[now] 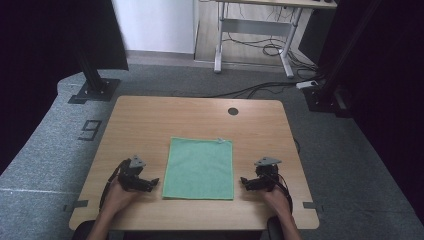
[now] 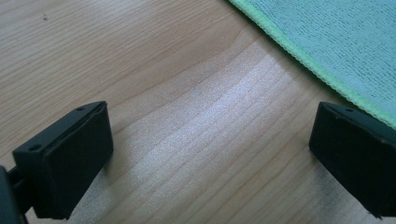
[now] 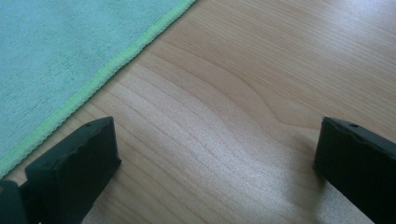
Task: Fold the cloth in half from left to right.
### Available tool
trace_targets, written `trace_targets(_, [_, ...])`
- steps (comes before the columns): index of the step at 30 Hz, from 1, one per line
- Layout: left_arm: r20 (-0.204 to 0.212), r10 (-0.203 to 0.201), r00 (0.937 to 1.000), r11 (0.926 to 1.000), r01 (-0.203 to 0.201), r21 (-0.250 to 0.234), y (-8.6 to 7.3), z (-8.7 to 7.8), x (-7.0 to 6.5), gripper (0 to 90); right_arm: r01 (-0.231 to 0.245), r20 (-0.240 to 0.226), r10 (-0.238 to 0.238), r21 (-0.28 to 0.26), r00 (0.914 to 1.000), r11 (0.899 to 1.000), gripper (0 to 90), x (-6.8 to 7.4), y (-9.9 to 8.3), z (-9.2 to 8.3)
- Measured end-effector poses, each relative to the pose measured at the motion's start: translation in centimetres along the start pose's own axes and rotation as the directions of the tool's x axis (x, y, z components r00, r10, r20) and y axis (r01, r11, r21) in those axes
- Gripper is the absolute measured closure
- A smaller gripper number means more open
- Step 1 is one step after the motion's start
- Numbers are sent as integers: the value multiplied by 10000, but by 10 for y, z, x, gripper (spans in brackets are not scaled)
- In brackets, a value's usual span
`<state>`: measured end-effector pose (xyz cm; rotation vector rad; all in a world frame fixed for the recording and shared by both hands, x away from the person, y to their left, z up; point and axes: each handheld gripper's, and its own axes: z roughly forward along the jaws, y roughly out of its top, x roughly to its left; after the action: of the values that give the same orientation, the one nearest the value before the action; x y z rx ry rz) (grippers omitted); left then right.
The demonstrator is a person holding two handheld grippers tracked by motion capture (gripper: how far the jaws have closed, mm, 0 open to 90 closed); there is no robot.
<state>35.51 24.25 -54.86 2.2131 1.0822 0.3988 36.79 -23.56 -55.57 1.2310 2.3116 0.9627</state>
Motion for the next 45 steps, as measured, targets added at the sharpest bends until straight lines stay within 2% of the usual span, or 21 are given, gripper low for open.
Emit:
trace_targets(6, [4, -6, 10000, 10000, 6, -3, 0, 0, 0, 0, 120, 29, -120, -74, 9999, 9999, 0, 11, 5, -3])
trace_targets(9, [1, -8, 10000, 10000, 8, -2, 0, 0, 0, 0, 242, -149, -244, -179, 9996, 9995, 0, 20, 9, -4])
trace_targets(15, [30, -11, 10000, 10000, 11, -31, 2, 1, 2, 2, 400, -541, -404, -67, 9977, 9992, 0, 35, 12, 0])
trace_targets(16, [44, -17, 10000, 10000, 17, -24, 3, 2, 2, 16, 431, -703, -441, -161, 9966, 9989, 0, 39, 13, 0])
trace_targets(19, [-65, -76, 9999, 10000, 76, -8, 7, 3, 4, 45, 534, -774, -548, -190, 9955, 9984, 0, 43, 14, 1])
trace_targets(24, [-54, -217, 9997, 9992, 215, -341, 20, 3, 9, 60, 765, -869, -759, 39, 9933, 9971, 0, 50, 13, 5])
trace_targets(28, [-148, -232, 9996, 9985, 224, -492, 37, 9, 13, 62, 958, -764, -938, 228, 9927, 9951, 0, 51, 12, 7])
trace_targets(36, [-394, 104, 9992, 9976, -130, -673, 68, 28, 16, 65, 850, -857, -827, 237, 9929, 9961, 0, 50, 10, 8])
trace_targets(45, [-632, -48, 9980, 9971, 0, -762, 90, 44, 25, 67, 884, -880, -862, 208, 9924, 9959, 0, 49, 10, 8])
